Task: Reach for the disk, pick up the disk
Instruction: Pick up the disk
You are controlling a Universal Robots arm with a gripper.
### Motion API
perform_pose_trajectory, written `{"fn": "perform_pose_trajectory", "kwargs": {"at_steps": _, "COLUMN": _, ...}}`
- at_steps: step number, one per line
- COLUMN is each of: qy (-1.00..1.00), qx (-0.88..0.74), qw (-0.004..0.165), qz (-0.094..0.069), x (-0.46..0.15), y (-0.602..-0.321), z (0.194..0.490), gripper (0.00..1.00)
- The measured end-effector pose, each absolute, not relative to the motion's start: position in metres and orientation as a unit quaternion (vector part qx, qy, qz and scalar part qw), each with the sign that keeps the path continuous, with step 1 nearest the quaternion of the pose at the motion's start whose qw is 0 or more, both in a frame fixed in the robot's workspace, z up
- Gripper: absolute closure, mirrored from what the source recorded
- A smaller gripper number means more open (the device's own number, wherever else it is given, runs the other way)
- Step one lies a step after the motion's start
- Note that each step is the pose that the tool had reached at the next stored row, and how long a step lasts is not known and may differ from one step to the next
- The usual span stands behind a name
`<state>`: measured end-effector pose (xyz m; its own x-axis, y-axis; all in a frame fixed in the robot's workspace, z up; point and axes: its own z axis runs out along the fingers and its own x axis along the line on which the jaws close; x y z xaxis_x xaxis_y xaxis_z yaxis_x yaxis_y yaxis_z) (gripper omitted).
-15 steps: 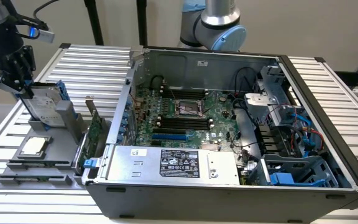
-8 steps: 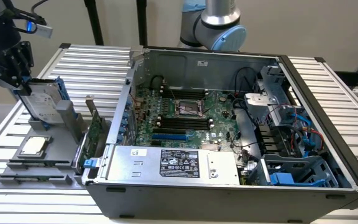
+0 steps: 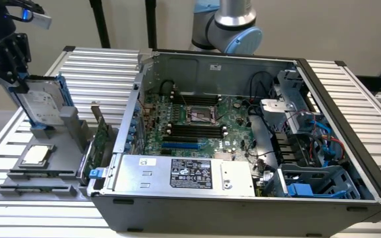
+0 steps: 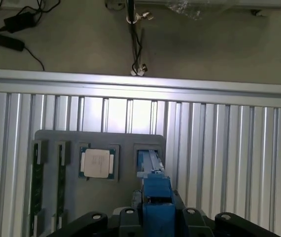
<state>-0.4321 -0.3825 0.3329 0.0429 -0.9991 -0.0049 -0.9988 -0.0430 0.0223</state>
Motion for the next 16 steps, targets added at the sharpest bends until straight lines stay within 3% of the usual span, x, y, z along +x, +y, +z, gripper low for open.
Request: {"fn": "perform_pose_trajectory", "kwargs": {"at_steps": 16, "qy": -0.691, "qx": 0.723, "qw": 0.003, "qz": -0.006, "x": -0.431, "y": -0.384, "z": 0.365, "gripper": 0.67}}
